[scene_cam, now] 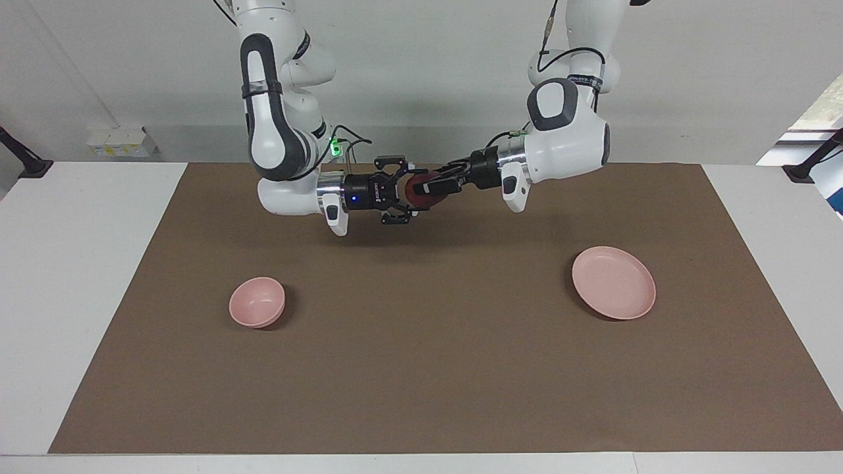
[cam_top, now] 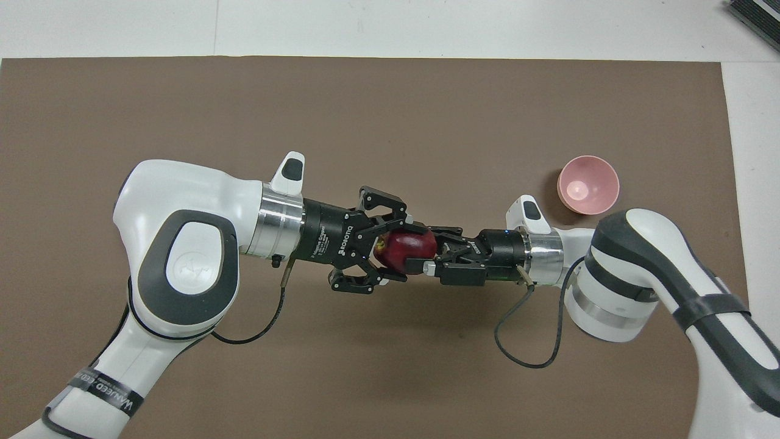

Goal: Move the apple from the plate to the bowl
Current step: 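Open the left gripper and pull back while the right gripper takes the apple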

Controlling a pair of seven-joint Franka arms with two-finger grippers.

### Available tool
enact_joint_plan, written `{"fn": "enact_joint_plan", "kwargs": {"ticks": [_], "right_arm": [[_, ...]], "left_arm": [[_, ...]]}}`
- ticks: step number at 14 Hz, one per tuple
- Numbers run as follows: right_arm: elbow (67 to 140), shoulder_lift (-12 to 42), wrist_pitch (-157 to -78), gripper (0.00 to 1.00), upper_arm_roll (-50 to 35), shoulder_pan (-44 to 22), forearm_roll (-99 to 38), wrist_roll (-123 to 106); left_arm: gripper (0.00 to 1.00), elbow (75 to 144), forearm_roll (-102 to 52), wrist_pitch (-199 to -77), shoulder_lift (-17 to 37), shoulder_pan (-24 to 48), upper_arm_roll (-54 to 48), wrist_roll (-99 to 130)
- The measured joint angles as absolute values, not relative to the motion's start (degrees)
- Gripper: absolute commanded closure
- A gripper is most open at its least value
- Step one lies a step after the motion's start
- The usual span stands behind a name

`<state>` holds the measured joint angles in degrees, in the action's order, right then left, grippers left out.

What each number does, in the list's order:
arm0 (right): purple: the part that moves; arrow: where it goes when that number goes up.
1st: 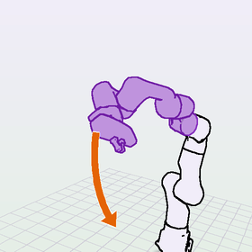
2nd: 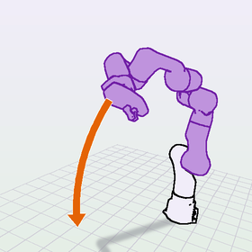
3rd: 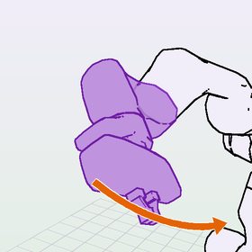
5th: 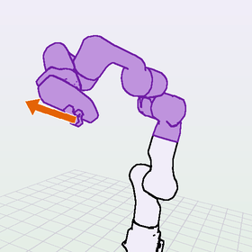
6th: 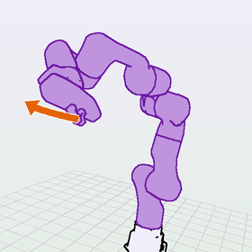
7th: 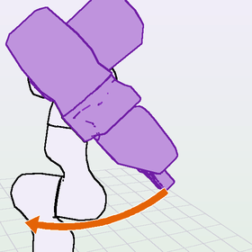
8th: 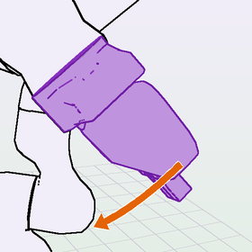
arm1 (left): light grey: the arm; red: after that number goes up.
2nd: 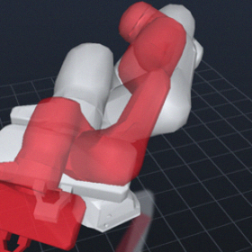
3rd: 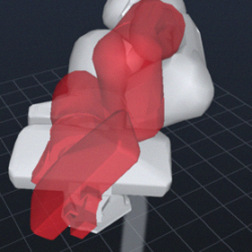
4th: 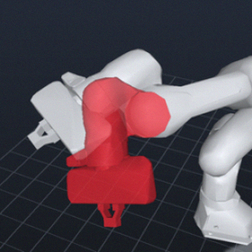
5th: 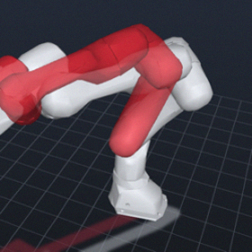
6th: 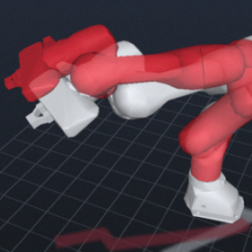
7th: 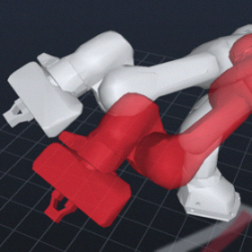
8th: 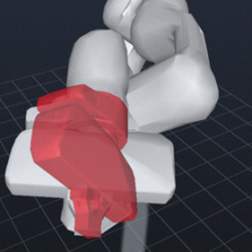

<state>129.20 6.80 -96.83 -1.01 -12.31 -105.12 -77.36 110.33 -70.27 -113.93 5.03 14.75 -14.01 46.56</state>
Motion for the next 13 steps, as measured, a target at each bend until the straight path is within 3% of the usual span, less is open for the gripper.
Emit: {"fn": "enact_joint_plan", "kwargs": {"ticks": [6,8,13], "right_arm": [[128.97,6.80,-94.36,0.74,-0.82,-7.06,-96.44,-77.49],[127.73,6.55,-93.80,0.74,-0.66,-4.05,-86.82,-76.01],[116.55,1.22,-91.46,0.75,-0.28,1.10,-57.64,-58.99]], "left_arm": [[0.00,110.02,-70.10,-113.81,4.22,14.74,-13.61,48.84],[0.00,109.92,-66.04,-113.80,4.17,14.67,-13.17,48.85],[0.00,109.53,-50.30,-113.60,3.22,12.96,-12.40,49.03]]}}
